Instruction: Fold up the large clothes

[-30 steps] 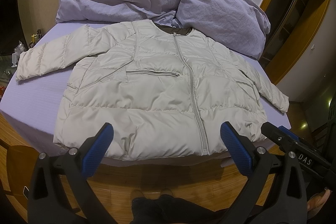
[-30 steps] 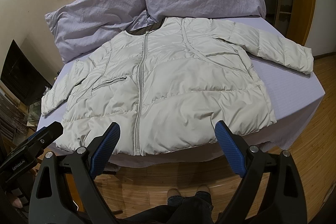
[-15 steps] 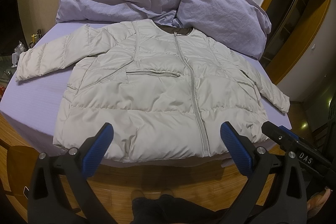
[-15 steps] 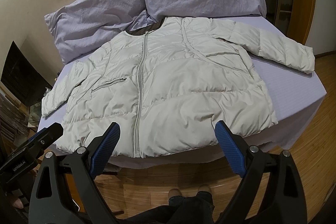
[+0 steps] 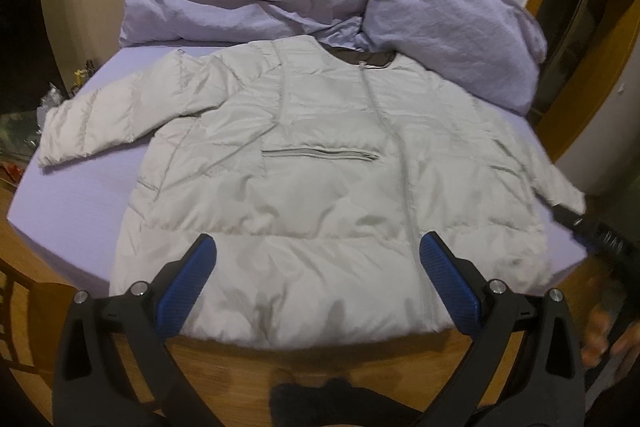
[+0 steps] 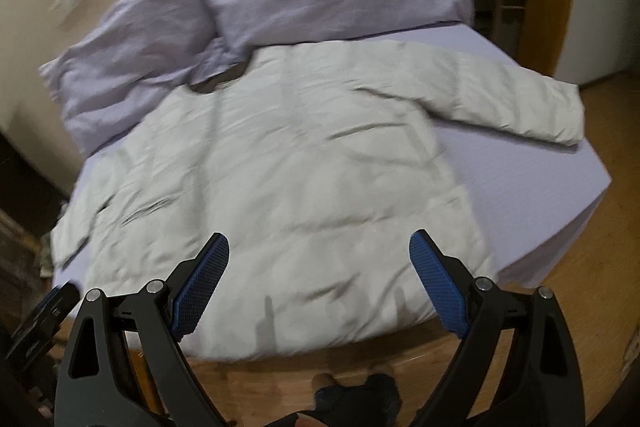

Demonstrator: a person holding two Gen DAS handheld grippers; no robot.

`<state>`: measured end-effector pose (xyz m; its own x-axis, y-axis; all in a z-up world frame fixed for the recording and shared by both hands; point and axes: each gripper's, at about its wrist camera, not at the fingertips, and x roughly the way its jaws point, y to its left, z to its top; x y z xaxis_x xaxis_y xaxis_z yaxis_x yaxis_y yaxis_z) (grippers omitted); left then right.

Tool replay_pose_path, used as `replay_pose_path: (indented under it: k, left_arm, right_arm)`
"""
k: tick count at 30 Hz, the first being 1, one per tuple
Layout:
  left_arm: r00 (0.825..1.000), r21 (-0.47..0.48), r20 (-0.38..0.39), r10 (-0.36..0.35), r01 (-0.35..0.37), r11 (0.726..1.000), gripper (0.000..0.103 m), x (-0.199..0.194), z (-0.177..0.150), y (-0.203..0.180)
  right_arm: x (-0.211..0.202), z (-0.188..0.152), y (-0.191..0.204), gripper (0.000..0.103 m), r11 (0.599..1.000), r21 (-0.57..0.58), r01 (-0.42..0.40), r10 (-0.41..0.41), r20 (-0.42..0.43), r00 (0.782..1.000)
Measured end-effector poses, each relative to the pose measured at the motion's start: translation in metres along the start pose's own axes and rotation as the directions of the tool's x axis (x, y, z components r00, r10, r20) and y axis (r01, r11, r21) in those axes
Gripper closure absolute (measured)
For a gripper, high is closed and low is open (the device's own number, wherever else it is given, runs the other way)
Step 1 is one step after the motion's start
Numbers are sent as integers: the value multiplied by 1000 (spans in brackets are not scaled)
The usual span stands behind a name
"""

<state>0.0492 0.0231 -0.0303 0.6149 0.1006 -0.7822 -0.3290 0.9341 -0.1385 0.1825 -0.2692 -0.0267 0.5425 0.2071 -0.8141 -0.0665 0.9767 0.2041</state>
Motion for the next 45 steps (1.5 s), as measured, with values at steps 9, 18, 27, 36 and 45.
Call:
replay_pose_path:
  k: [9,18,27,36,45]
  left_arm:
    - [988,-52,-68,136,-139,989,2,47,16,5]
    - [977,-76,-116,180,-189,979,2,69,23,-7]
    - [978,-116,-150,147,-165,980,2,78,23,-8]
    - [985,-103,-136,107,-121,987,2,85,37,4]
    - [992,-75,-88,95,-101,992,7,92,73,35]
  right_arm:
    - [55,55,-123,10,954,159,253,-248,-53,967]
    - [73,90,-257,20,854,373,362,-350,-101,931]
    - [95,89,-308,58,837,488,248,-209,-133,969]
    - [72,113,-278,88,880,427,209,-209,-48,977]
    - [58,164,-123,88,984,161,78,-88,52,995]
